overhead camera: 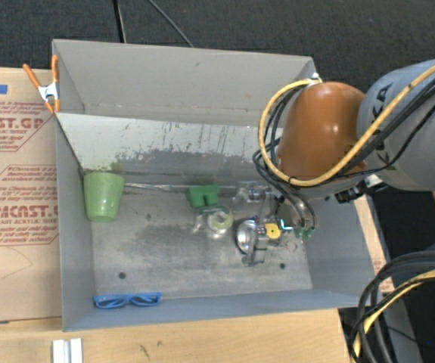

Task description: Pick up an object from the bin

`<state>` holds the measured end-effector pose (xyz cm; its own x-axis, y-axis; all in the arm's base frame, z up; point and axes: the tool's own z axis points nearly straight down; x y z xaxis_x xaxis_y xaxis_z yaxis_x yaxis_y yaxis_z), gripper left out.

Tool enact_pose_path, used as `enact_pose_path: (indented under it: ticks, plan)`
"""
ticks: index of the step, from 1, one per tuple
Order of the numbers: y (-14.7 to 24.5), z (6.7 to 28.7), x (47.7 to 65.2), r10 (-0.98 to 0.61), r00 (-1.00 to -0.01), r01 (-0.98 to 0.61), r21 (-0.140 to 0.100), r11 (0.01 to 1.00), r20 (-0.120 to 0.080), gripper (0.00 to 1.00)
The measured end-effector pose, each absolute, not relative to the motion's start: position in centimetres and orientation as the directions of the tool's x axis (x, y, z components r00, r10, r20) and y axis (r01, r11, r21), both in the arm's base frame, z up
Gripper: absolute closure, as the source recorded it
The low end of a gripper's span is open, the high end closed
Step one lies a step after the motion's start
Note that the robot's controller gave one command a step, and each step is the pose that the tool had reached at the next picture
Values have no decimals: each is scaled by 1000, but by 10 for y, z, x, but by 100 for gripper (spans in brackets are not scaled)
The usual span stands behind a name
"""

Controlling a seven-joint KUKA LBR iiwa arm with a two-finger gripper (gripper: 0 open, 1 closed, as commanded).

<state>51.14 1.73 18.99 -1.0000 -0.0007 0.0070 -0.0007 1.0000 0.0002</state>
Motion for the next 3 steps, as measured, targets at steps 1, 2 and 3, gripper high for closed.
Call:
enact_pose_path:
  ticks: [1, 2, 3]
  plan:
    - [-33, 96, 527, 63, -998, 63, -1, 998, 5, 0]
    - [-68, 69, 524, -133, -991, -133, -1, 991, 2, 0]
    - [-67, 69, 524, -133, -991, -133, 1, 991, 0, 100]
